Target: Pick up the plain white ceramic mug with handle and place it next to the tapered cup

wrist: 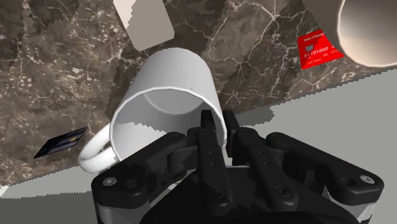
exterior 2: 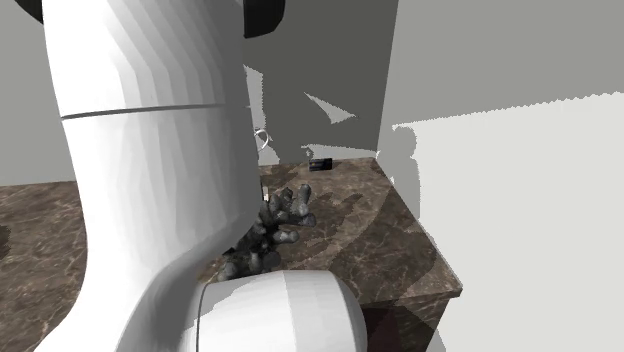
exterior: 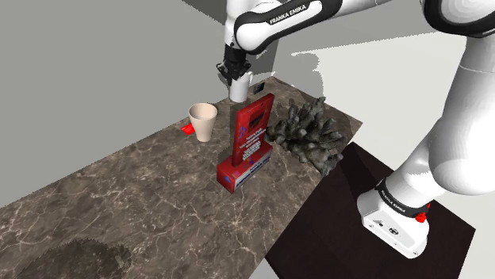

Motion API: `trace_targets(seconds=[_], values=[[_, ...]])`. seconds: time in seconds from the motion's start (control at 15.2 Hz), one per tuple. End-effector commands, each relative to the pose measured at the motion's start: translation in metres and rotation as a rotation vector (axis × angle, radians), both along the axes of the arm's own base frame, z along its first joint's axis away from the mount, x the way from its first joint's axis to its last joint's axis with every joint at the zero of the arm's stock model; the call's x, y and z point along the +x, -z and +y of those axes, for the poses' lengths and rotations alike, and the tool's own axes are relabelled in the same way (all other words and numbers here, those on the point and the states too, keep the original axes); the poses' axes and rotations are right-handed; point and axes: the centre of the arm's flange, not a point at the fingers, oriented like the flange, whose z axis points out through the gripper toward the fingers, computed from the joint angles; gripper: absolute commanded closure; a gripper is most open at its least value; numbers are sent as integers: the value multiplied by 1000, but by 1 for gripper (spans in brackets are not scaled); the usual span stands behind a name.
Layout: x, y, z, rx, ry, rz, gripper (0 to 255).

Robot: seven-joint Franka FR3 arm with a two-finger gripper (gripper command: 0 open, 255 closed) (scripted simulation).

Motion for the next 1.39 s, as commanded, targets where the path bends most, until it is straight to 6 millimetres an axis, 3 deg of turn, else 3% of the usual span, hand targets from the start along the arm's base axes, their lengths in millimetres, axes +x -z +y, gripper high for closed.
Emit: trace_targets(seconds=[0.0,0.99,1.32], values=[[0,11,0,0,0,-1,255],[0,90,0,0,0,-1,255],[0,94,0,0,0,-1,255]])
